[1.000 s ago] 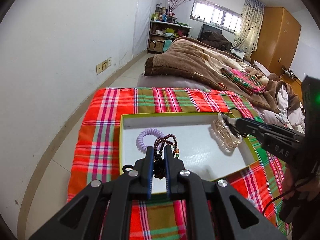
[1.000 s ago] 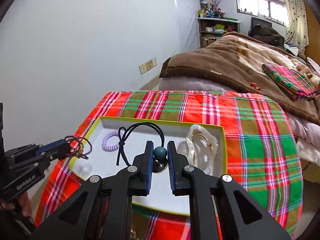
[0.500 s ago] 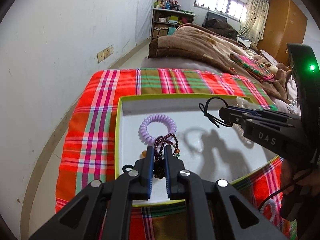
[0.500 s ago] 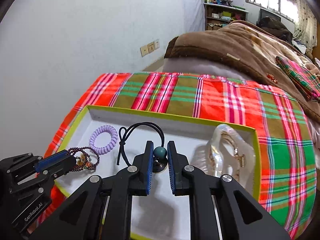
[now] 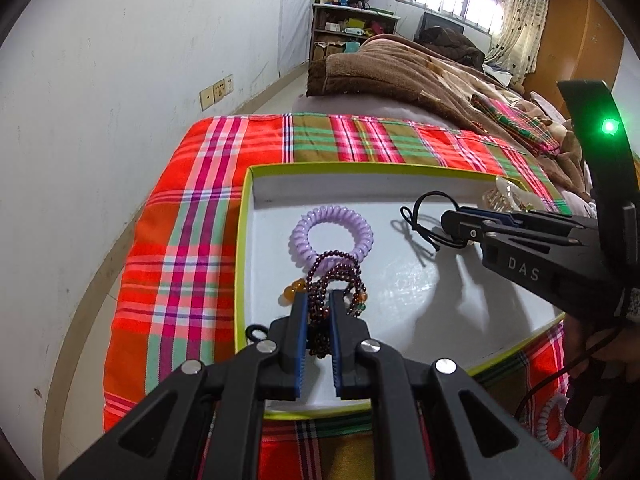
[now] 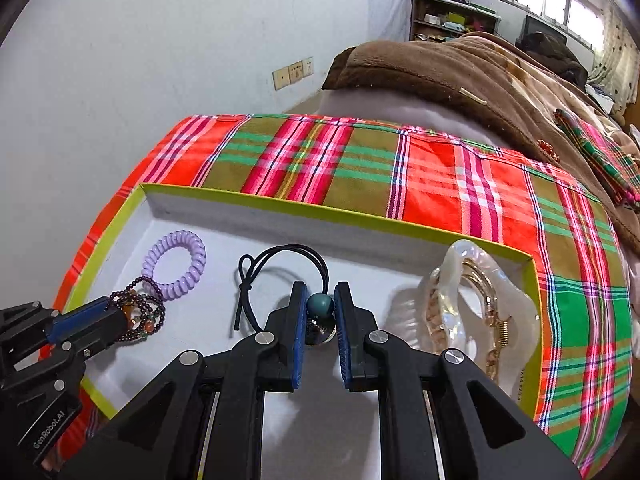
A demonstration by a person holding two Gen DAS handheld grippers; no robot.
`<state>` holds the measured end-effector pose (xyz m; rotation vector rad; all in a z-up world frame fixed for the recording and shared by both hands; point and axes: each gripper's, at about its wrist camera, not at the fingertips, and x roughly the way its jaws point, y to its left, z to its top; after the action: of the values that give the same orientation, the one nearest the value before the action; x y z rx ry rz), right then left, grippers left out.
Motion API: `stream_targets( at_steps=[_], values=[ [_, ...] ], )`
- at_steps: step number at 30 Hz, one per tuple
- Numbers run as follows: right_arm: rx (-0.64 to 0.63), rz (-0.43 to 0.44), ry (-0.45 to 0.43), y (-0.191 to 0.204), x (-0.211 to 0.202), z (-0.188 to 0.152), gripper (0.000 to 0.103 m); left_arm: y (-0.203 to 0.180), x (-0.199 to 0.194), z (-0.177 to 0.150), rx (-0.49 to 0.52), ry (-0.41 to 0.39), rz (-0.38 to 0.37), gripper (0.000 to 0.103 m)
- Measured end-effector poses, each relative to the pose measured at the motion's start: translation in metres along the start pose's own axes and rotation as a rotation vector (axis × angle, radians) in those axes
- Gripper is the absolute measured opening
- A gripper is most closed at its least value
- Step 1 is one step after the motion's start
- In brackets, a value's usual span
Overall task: Organize jewelry
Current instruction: 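Open left tool dropping the beaded bracelet while right tool releases the black hair tie in the box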
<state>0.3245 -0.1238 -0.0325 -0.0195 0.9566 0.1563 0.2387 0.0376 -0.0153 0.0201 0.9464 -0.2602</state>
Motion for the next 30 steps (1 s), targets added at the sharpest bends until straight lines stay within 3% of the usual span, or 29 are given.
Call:
stream_targets(
  at_steps=[19, 26, 30],
  values=[
    [-0.028, -0.032, -0.013, 0.0031, 0.0021, 0.0029, 0.015, 0.0082, 0.0011, -0.0015, -0.024, 0.010, -0.016, 0.013],
    [-0.028, -0.030, -0.017, 0.0027, 0.0015, 0.0024, 0.017, 0.0022, -0.0010, -0.0023, -0.015, 0.005, -0.019, 0.026],
    [-0.029, -0.020, -0.024, 0.0027, -0.0009, 0.0015, 0.028, 0.0003, -0.0046, -0.0023, -0.013, -0.003, -0.022, 0.034]
  ],
)
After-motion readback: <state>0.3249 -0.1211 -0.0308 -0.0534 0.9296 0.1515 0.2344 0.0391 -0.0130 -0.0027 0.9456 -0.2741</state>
